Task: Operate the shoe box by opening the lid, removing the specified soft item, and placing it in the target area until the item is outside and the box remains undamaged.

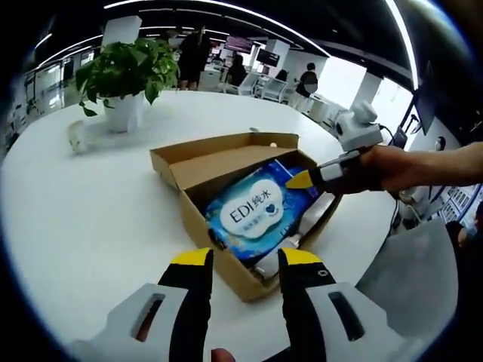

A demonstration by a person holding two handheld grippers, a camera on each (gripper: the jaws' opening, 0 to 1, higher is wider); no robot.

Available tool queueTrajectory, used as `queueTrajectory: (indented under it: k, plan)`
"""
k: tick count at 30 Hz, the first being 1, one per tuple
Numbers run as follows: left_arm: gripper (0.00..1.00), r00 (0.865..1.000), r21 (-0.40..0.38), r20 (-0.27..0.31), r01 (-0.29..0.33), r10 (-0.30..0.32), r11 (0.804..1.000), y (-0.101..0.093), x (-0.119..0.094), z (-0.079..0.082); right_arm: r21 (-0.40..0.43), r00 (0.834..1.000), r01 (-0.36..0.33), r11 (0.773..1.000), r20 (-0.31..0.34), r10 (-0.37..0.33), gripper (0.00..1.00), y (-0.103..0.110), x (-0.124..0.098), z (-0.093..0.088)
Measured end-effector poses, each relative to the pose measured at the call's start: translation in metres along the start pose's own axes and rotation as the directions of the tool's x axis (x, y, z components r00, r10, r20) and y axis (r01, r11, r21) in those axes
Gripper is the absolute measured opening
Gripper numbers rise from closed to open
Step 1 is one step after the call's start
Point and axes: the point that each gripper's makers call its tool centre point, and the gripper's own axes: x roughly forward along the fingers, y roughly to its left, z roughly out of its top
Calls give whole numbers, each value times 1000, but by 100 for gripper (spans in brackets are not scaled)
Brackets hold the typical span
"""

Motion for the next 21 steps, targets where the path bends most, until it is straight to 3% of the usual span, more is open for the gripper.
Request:
queueTrajectory:
  k: [6, 21]
  plan:
    - [35, 1000, 0, -5, 12, -12, 1000, -6, 6, 2, 1, 1000, 4, 1000, 20, -4, 0, 6, -21, 2]
    - [33, 998, -19, -34, 58, -58, 998, -33, 47, 14, 64, 996, 44, 997, 70, -48, 0, -31, -62, 6]
